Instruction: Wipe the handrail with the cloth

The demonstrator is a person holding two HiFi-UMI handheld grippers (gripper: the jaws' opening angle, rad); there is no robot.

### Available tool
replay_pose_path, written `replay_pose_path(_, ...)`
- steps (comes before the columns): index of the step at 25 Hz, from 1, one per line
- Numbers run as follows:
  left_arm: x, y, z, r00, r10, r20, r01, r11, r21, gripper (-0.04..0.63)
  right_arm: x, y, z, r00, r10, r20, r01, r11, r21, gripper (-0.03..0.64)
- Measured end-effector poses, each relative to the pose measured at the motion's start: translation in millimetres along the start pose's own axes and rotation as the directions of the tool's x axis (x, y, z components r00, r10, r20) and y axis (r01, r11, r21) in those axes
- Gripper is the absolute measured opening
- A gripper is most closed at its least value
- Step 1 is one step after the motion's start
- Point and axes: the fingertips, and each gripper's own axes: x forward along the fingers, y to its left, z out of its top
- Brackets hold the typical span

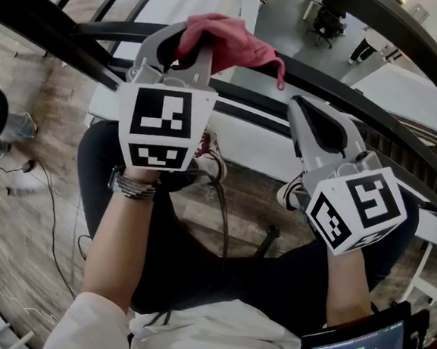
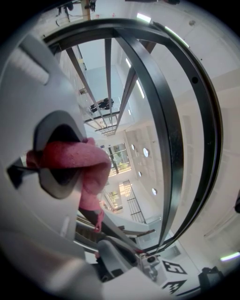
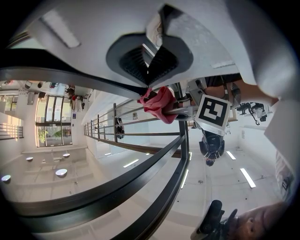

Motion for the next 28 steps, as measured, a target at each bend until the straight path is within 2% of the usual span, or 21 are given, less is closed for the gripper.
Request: replay_pose_path(28, 1.3, -12.8, 2.7, 1.000, -0.028, 0.012, 0.027, 1.000, 0.015, 0.028, 1.4, 0.6, -4.3, 1.000, 0.001, -0.005, -0.001, 1.000, 0.000, 0.002)
